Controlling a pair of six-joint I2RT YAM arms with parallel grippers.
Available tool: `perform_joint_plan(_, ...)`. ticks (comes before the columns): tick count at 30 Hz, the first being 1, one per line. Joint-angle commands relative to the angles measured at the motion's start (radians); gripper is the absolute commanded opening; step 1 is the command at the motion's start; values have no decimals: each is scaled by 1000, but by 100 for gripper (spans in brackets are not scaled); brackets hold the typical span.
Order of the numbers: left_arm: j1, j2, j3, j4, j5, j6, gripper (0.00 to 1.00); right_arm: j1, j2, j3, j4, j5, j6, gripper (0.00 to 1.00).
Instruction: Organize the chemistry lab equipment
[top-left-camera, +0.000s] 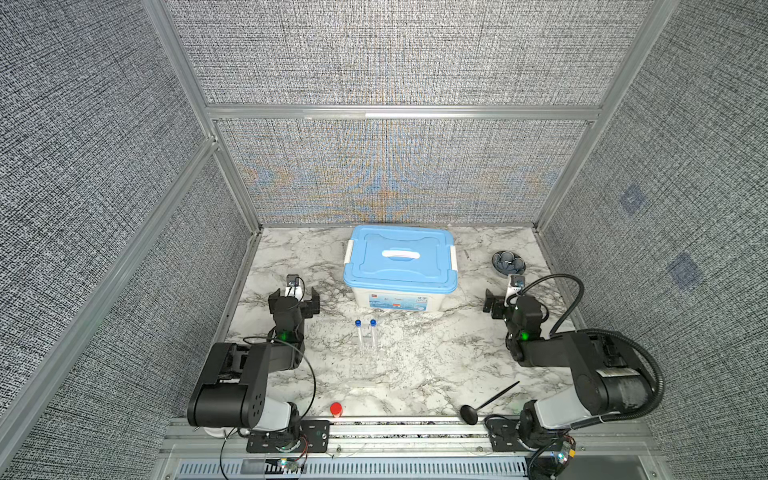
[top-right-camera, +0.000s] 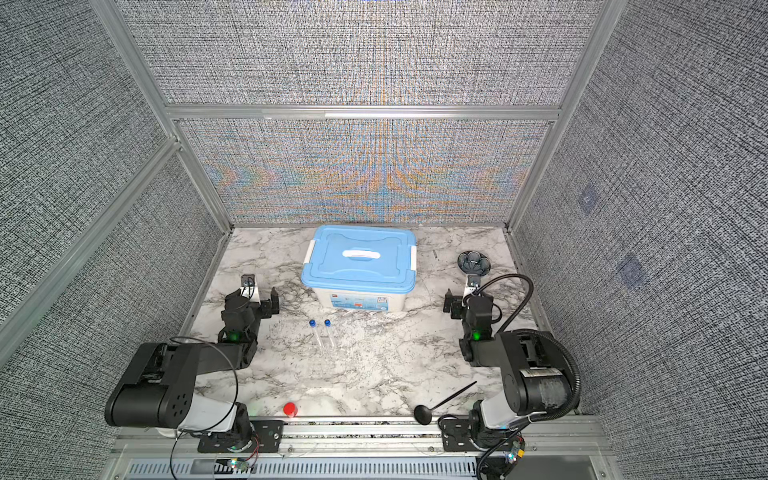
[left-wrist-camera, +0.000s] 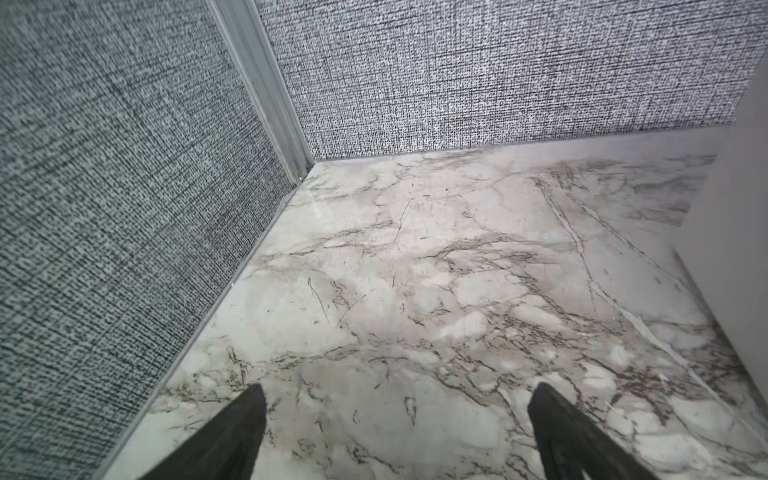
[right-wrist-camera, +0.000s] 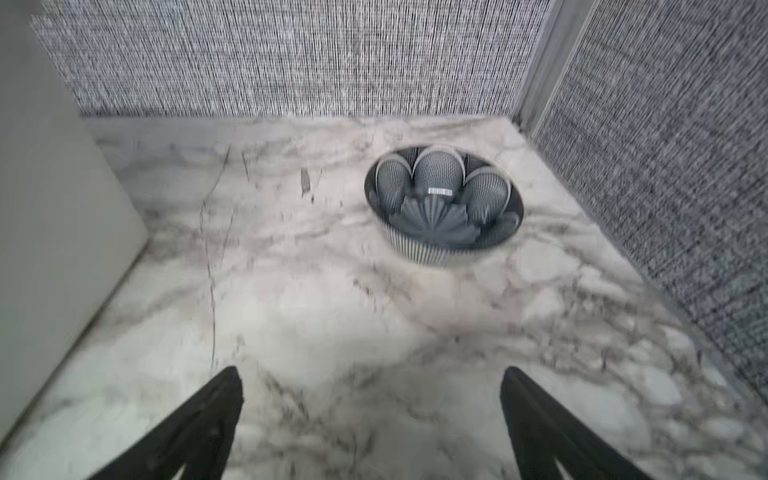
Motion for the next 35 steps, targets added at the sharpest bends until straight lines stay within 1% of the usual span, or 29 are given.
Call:
perform_joint_plan(1, 30, 35, 21, 49, 101, -52, 99, 18, 2, 25, -77, 6, -25, 99)
perform_joint_plan(3, 34, 8, 56, -60, 103, -79, 99, 17, 13, 31, -66, 3, -25, 99)
perform_joint_plan(4, 41, 16, 63, -62, 113, -79, 99, 17, 8, 29, -77, 3, -22, 99)
perform_joint_plan(7, 48, 36, 53, -10, 132, -60, 99, 17, 9, 29, -73, 7, -20, 99)
perform_joint_plan(10, 49, 30, 57, -31, 130, -68, 99, 17, 11, 30, -72, 7, -21, 99)
perform_joint_plan(13, 49, 31, 47, -9, 132, -61, 99, 18, 12, 29, -69, 7, -22, 99)
perform_joint_plan(35, 49, 28, 45, -5, 130, -61, 99, 16, 18, 46, -93, -5, -20, 99)
